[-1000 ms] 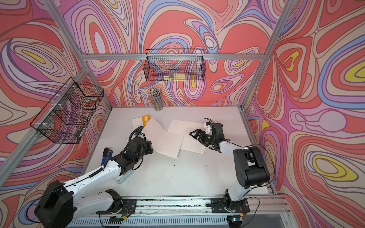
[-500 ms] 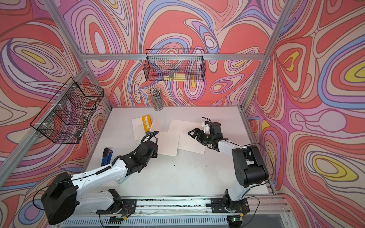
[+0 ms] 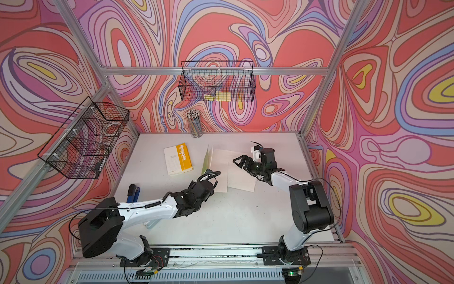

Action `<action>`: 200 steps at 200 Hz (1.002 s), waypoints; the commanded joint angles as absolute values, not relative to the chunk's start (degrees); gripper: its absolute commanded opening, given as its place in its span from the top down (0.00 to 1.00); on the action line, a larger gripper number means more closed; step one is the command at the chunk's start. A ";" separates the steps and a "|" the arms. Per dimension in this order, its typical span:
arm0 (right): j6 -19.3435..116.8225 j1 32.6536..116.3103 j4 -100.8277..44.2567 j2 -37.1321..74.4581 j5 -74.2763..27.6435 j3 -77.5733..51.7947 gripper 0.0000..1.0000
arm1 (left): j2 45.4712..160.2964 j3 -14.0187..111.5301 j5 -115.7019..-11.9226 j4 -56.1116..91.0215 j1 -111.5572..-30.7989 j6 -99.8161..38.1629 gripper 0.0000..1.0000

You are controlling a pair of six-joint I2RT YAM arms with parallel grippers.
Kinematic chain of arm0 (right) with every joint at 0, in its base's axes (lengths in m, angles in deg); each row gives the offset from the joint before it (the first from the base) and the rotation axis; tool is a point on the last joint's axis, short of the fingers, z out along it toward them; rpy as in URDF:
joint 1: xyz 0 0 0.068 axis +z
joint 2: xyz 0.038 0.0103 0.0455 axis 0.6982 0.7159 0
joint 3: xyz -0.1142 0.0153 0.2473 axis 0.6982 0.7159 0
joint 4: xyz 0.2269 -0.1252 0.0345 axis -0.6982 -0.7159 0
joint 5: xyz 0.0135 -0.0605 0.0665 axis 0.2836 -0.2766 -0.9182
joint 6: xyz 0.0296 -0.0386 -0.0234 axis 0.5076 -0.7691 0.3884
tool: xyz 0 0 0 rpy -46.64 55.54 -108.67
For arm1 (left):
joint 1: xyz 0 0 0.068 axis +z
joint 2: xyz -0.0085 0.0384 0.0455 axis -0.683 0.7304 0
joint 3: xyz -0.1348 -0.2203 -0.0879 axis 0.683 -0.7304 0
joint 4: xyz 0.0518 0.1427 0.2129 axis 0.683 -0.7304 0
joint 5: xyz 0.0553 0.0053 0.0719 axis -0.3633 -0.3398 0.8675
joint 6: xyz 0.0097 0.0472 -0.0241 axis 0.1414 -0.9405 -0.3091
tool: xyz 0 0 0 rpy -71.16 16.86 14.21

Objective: Close the notebook

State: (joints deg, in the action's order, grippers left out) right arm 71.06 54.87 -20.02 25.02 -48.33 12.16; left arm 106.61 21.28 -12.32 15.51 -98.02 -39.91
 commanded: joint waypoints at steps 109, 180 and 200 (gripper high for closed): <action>72.30 57.31 -18.93 27.64 -50.87 5.25 0.02 | 123.34 26.27 -3.00 19.77 -105.43 -56.79 1.00; 74.64 61.63 -15.64 30.80 -50.96 4.28 0.02 | 127.28 27.49 -1.44 20.21 -106.96 -61.36 1.00; 74.77 62.44 -15.13 31.65 -50.96 4.17 0.02 | 128.15 27.86 -0.50 20.40 -107.57 -62.16 1.00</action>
